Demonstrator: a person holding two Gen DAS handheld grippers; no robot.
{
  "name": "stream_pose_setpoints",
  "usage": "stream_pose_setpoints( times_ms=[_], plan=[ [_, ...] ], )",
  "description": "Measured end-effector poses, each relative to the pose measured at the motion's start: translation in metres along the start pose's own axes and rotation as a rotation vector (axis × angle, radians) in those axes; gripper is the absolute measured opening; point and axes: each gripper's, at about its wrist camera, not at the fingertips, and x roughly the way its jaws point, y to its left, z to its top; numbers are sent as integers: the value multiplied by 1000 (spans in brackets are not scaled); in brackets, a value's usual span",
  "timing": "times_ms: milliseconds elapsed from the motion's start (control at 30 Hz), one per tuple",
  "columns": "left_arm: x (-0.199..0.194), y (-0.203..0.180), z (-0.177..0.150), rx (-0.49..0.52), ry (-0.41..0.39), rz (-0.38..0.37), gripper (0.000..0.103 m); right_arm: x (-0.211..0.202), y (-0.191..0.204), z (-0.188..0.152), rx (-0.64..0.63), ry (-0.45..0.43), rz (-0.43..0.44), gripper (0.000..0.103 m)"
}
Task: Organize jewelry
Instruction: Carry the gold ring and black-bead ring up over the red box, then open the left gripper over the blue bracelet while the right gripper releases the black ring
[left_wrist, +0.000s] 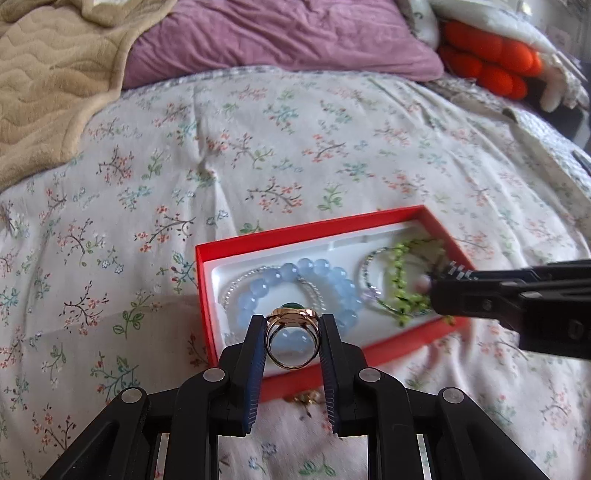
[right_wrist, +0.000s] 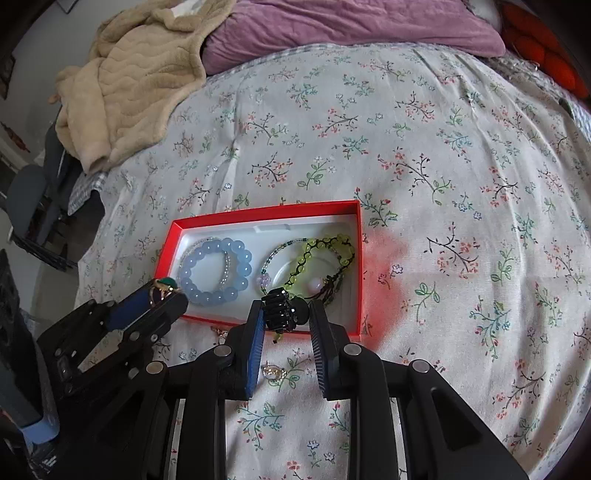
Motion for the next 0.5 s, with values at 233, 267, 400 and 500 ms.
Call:
stream_pose_setpoints(
  times_ms=[233, 267, 400, 500],
  plan=[
    [15, 3, 4, -11, 33, 9, 22, 11, -3, 4, 5, 20, -11, 26],
    [15, 4, 4, -13, 35, 9, 22, 12, -3, 5, 5, 21, -13, 26],
    [16, 7, 6, -24, 41, 10, 23, 13, -4, 6, 1, 25, -18, 26],
    [15, 8, 8, -19, 41, 12, 23, 12, -6, 5, 9, 24, -23, 26]
  ],
)
